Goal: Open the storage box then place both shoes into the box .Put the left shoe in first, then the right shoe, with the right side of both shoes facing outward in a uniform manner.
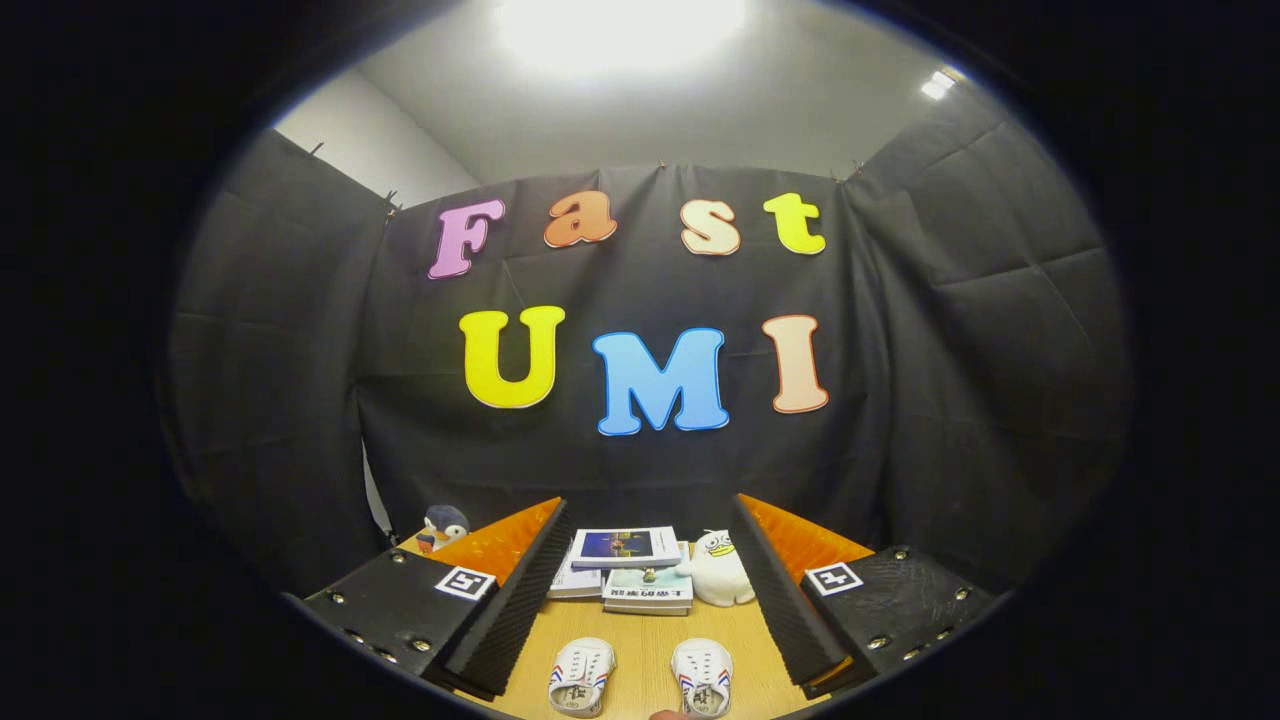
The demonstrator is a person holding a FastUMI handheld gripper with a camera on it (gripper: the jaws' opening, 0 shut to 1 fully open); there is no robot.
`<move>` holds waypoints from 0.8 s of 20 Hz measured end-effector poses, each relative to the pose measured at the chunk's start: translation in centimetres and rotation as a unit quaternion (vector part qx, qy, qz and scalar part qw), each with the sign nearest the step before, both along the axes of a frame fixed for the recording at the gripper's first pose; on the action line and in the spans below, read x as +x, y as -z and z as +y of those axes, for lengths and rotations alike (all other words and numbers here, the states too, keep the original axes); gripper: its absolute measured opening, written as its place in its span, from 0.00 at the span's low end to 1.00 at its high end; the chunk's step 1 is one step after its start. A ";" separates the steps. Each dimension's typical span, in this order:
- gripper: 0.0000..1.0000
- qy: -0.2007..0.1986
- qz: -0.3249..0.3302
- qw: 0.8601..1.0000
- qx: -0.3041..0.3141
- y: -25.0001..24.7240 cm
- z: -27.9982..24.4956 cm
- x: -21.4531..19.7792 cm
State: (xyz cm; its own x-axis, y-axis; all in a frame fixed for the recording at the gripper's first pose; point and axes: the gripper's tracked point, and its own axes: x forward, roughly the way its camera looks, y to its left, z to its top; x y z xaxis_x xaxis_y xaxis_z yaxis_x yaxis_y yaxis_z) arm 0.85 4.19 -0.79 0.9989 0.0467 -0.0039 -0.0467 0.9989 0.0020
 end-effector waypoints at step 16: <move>0.98 -0.261 0.272 0.907 0.185 15.4 12.8 5.3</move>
